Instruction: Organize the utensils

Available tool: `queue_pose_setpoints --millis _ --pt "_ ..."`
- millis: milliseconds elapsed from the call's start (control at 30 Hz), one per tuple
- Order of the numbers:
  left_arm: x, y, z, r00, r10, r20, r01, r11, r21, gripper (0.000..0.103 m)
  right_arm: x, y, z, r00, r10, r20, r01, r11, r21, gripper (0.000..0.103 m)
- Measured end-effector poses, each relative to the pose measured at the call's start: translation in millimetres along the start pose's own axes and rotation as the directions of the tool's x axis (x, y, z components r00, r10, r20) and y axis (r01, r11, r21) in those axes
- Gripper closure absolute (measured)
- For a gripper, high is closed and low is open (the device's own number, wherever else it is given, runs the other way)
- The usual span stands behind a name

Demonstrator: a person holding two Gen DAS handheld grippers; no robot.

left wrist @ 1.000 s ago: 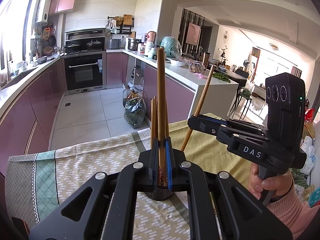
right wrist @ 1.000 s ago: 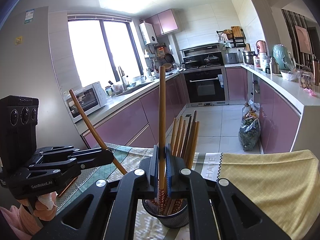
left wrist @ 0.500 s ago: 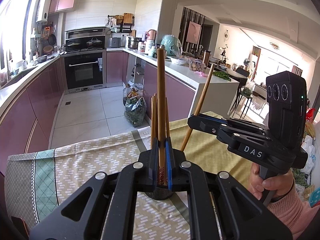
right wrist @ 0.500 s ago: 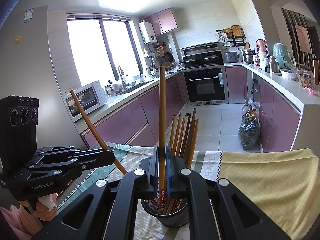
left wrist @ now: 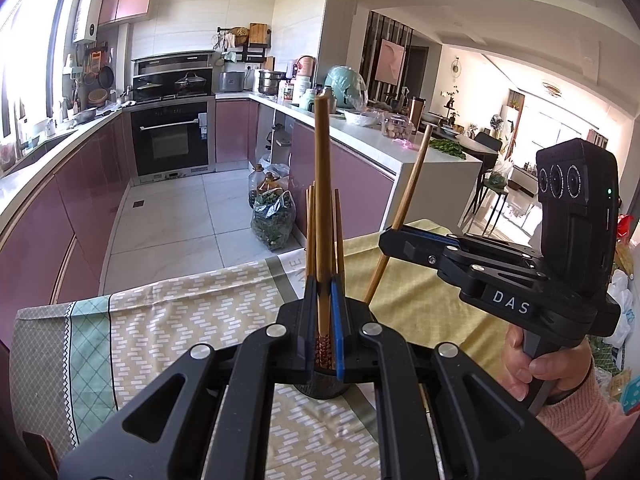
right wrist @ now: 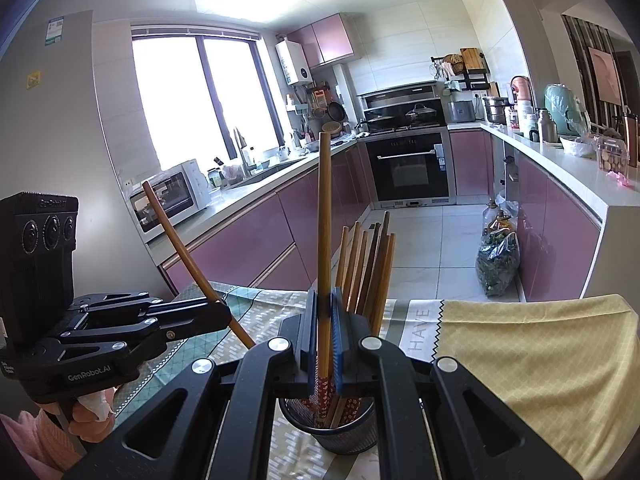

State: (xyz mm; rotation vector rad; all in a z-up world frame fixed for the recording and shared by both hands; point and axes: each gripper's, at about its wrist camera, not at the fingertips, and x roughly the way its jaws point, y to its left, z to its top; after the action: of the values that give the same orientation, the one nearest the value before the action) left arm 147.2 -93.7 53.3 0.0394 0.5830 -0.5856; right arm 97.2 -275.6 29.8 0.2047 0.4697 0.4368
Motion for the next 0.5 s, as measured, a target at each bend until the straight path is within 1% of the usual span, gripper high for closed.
queue_pose_setpoints --millis 500 --pt "2.5 0.1 1.5 1.000 0.000 -0.006 0.000 1.000 -0.001 0.096 -0.1 2.1 -2.5 1.000 0.000 -0.007 0.000 1.000 0.004 0.097"
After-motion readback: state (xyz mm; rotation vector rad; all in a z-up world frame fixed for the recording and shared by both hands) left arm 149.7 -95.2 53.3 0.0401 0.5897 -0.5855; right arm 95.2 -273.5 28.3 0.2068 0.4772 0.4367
